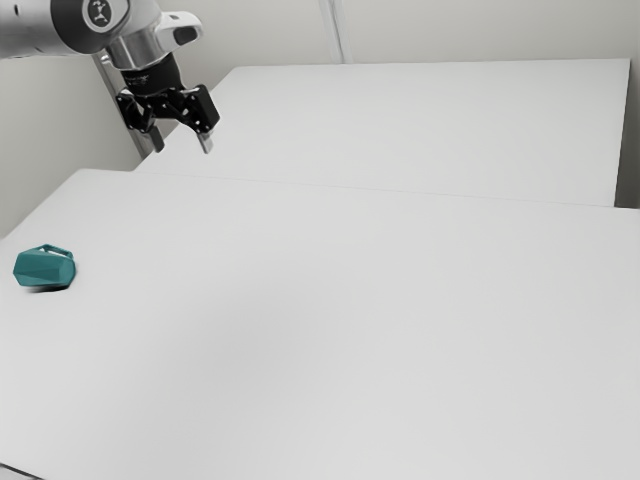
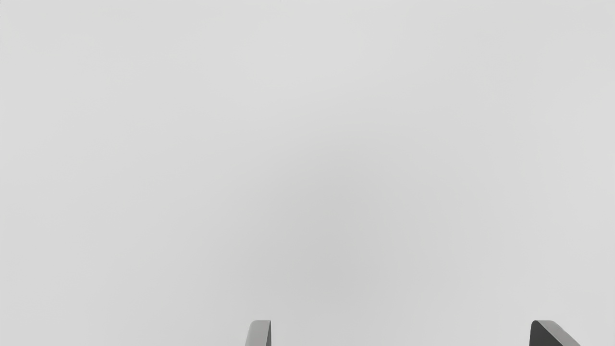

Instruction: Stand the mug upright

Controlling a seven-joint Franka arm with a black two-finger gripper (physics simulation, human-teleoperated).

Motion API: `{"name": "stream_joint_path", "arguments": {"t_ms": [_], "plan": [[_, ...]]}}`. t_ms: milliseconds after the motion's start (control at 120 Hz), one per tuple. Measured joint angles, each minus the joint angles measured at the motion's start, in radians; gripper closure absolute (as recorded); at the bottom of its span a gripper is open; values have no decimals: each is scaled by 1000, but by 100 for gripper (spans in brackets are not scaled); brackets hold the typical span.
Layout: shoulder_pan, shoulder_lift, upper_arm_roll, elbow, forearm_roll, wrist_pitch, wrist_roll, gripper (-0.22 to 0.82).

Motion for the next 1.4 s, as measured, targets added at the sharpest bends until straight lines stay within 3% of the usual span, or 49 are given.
{"name": "stream_joint_path", "arguments": {"t_ms": [233,392,783,1142,1400], "plan": [[3,6,5,17,-2,-10,-3,2],[-50,4,65,19,-12,-16,14,2],[-78,11,125,35,-26,-34,56,2],[20,16,125,47,-17,-42,76,2],[180,47,124,75,-17,-50,102,2]]}}
